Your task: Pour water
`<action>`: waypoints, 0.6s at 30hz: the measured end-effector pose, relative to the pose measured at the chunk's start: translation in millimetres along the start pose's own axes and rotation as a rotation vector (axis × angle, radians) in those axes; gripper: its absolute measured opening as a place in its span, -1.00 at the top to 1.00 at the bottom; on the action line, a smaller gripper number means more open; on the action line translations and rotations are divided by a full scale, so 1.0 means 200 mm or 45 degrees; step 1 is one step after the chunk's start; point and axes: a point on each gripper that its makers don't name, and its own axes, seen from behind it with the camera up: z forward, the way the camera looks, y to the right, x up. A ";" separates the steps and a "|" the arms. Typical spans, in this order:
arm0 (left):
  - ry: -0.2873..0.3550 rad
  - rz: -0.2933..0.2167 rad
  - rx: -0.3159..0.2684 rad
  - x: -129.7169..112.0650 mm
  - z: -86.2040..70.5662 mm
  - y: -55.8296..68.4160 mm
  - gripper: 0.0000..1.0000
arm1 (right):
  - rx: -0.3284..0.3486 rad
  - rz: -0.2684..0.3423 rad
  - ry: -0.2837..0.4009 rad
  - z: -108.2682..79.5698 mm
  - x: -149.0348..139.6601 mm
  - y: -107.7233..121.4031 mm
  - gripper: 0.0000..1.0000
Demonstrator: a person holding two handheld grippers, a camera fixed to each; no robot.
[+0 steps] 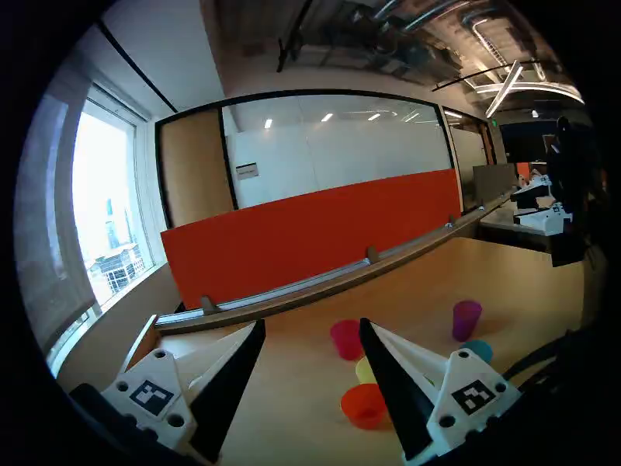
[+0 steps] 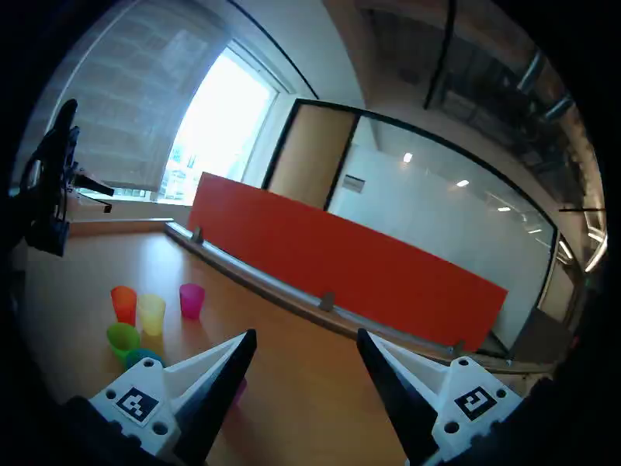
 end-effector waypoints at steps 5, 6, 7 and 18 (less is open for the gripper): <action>-0.019 0.035 -0.049 0.01 0.01 0.04 -0.78 | 0.040 -0.002 -0.018 0.01 0.01 -0.01 -1.00; -0.023 0.042 -0.056 0.01 0.01 0.04 -0.78 | 0.046 -0.002 -0.021 0.01 0.01 -0.01 -1.00; -0.027 0.049 -0.062 0.01 0.01 0.05 -0.78 | 0.053 -0.001 -0.025 0.01 0.01 -0.01 -1.00; -0.074 0.094 -0.168 -0.04 0.03 0.14 -0.78 | 0.179 0.022 -0.073 0.00 0.02 -0.07 -1.00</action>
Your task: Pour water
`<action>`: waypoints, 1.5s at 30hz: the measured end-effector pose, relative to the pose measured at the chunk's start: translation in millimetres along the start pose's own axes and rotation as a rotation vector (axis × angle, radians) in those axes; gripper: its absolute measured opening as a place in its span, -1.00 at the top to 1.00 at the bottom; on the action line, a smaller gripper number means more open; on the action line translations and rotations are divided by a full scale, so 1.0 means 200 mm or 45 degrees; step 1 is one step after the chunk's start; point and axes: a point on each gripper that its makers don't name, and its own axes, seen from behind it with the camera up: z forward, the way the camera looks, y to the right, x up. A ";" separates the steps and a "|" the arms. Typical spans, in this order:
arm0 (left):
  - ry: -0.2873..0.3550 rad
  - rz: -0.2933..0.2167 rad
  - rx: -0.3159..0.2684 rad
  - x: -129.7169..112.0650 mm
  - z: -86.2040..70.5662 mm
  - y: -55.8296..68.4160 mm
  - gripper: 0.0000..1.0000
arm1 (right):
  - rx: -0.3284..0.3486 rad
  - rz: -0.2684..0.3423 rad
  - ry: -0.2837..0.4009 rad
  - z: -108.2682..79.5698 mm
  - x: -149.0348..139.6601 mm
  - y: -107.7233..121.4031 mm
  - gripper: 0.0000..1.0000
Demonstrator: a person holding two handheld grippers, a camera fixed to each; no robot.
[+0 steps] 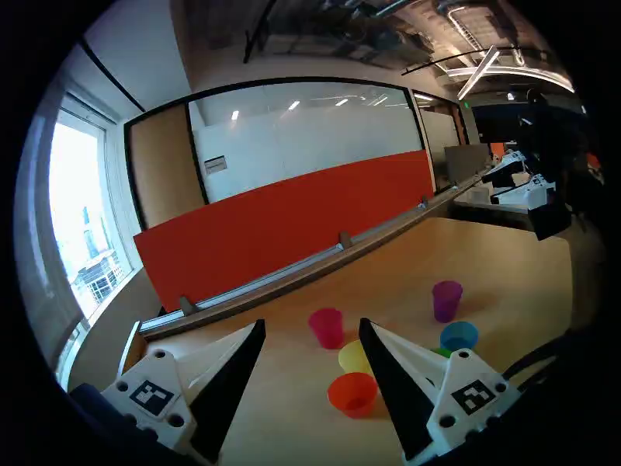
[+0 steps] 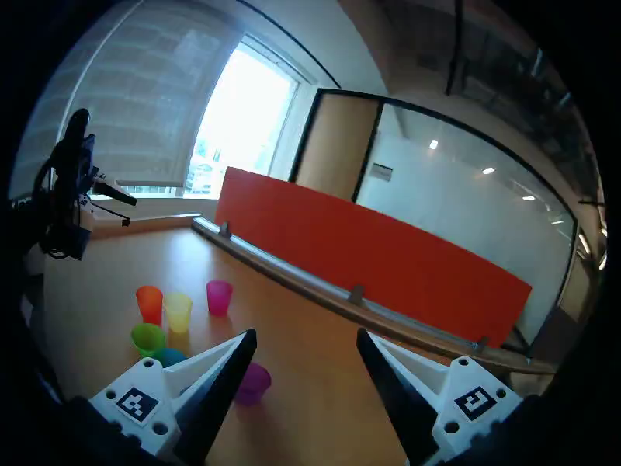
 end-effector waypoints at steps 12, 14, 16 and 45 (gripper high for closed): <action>-0.035 0.080 -0.116 0.00 0.03 0.12 -0.78 | 0.140 -0.121 -0.094 0.02 -0.05 -0.10 -1.00; -0.046 0.091 -0.143 -0.01 0.03 0.14 -0.78 | 0.174 -0.124 -0.108 0.02 -0.06 -0.12 -1.00; -0.060 0.102 -0.167 -0.02 0.03 0.16 -0.78 | 0.209 -0.122 -0.121 0.02 -0.06 -0.15 -1.00; -0.229 0.123 -0.515 -0.17 0.04 0.42 -0.79 | 0.570 -0.147 -0.293 0.03 -0.18 -0.47 -1.00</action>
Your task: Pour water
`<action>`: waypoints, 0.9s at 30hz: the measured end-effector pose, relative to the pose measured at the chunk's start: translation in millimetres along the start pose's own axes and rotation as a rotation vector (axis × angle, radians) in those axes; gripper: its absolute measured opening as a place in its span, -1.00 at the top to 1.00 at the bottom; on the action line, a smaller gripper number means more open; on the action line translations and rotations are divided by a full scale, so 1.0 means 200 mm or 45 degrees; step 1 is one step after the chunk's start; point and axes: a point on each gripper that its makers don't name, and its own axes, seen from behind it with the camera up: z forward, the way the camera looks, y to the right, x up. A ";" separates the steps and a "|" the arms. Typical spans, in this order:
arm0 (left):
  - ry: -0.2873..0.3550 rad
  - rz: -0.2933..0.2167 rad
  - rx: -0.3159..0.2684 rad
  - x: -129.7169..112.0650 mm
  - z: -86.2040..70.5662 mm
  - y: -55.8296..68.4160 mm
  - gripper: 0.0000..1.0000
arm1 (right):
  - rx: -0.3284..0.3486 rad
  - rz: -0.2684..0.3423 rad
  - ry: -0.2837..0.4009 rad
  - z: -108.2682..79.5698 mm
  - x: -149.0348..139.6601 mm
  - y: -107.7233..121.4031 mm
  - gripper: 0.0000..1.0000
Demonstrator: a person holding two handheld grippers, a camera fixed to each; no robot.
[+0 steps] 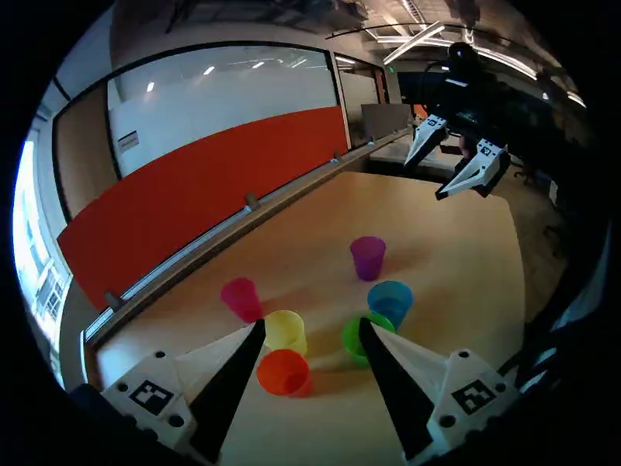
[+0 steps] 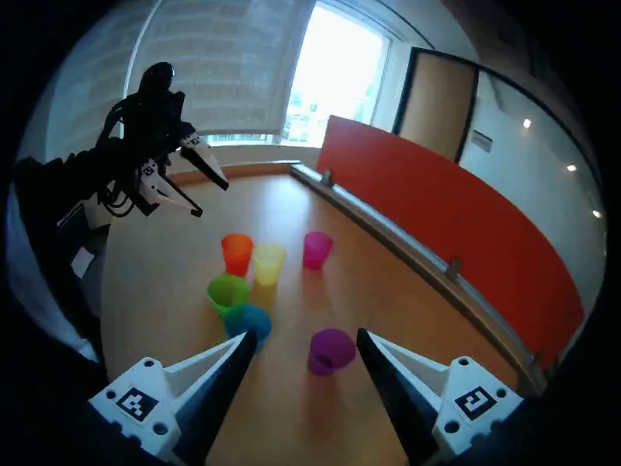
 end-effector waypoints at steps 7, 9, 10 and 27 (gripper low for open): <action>-0.024 0.034 -0.047 -0.03 0.03 0.04 -0.79 | 0.038 -0.017 -0.015 0.06 0.00 -0.04 -1.00; -0.029 0.035 -0.054 -0.03 0.03 0.04 -0.79 | 0.046 -0.013 -0.013 0.07 0.00 -0.04 -1.00; -0.030 0.034 -0.056 -0.03 0.03 0.04 -0.79 | 0.049 -0.011 -0.013 0.07 0.00 -0.04 -1.00; -0.073 0.057 -0.130 -0.05 0.07 0.09 -0.79 | 0.118 -0.007 -0.017 0.16 0.00 -0.11 -1.00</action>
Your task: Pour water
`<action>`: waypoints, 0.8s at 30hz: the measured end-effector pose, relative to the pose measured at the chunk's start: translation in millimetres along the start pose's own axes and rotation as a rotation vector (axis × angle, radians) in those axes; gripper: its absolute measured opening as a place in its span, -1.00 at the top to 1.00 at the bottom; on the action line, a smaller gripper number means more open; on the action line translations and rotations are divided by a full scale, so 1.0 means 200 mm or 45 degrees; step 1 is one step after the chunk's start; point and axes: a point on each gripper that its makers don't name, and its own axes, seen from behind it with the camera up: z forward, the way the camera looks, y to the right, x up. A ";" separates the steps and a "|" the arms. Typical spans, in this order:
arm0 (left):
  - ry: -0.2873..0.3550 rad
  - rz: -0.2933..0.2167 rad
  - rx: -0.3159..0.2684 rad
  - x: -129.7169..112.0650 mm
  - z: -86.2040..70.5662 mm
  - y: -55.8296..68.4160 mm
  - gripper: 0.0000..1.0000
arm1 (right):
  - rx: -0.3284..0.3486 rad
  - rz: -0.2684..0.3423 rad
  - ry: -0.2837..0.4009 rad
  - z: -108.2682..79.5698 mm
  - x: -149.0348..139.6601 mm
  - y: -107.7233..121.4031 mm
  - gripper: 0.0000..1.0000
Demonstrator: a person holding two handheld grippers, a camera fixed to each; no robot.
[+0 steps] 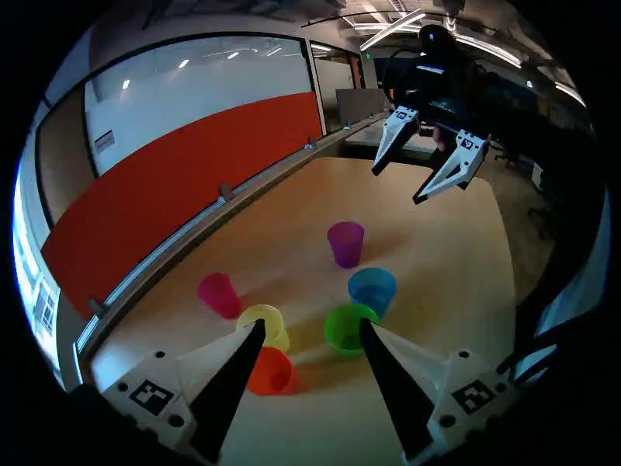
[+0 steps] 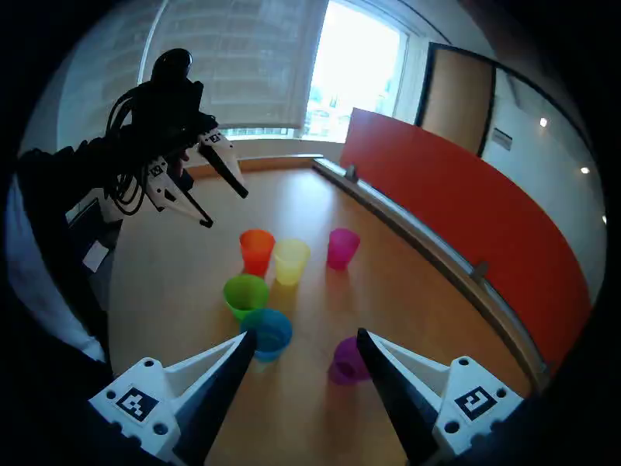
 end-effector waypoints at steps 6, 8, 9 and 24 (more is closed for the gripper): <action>-0.010 -0.014 -0.033 -0.01 0.04 0.02 -0.79 | 0.029 0.017 -0.002 0.04 -0.02 -0.03 -1.00; -0.019 -0.013 -0.047 -0.02 0.06 0.03 -0.79 | 0.036 0.017 -0.008 0.05 -0.04 -0.03 -1.00; -0.023 -0.013 -0.052 -0.03 0.06 0.03 -0.79 | 0.038 0.018 -0.010 0.06 -0.04 -0.03 -1.00; -0.069 -0.024 -0.115 -0.11 0.18 0.09 -0.79 | 0.105 0.033 -0.044 0.18 -0.11 -0.07 -1.00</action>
